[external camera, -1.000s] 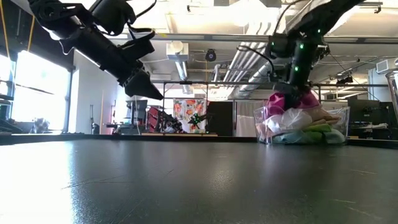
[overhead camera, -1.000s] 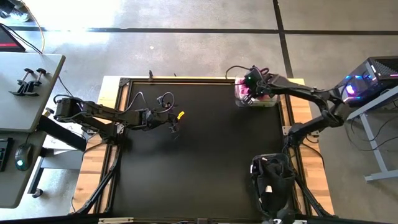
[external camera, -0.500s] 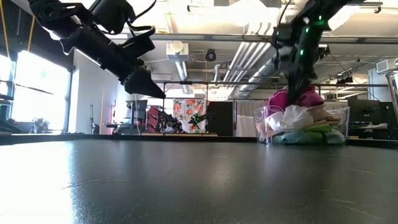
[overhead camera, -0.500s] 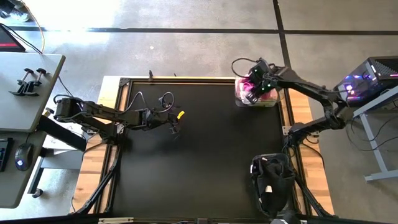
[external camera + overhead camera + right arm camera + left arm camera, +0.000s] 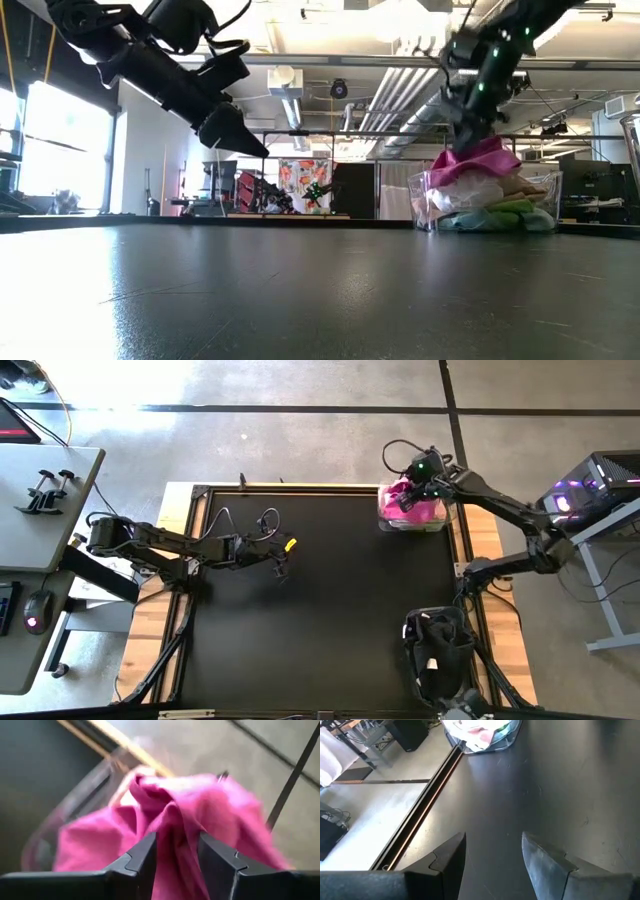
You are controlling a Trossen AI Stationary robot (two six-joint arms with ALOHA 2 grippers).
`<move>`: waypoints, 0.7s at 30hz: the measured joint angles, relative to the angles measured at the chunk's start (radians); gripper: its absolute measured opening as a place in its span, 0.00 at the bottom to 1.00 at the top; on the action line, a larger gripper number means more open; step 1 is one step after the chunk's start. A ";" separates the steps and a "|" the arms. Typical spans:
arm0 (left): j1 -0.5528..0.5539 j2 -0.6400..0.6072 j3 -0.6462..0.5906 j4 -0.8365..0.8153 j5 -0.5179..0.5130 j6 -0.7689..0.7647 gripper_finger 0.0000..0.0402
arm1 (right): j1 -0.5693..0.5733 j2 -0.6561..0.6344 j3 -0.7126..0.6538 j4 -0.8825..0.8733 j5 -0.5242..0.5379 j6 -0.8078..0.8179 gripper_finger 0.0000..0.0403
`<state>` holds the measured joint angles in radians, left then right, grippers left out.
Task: Sort towels by color in basket
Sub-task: Put the pink towel into the top transparent bin
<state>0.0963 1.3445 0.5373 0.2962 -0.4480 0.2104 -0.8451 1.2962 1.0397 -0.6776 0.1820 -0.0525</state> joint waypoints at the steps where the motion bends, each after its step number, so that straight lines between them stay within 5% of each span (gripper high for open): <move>1: 0.000 0.000 0.000 0.000 0.000 0.000 0.45 | -0.008 0.008 -0.023 0.017 0.000 0.006 0.33; 12: 0.000 0.000 0.000 0.007 0.001 0.000 0.45 | -0.027 0.067 -0.242 0.158 -0.058 -0.016 0.33; 21: 0.000 0.000 0.000 0.017 0.001 0.001 0.45 | -0.005 0.022 -0.066 -0.072 -0.121 -0.001 0.33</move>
<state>0.0963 1.3445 0.5377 0.3134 -0.4469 0.2111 -0.8500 1.3185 0.9735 -0.7496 0.0612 -0.0534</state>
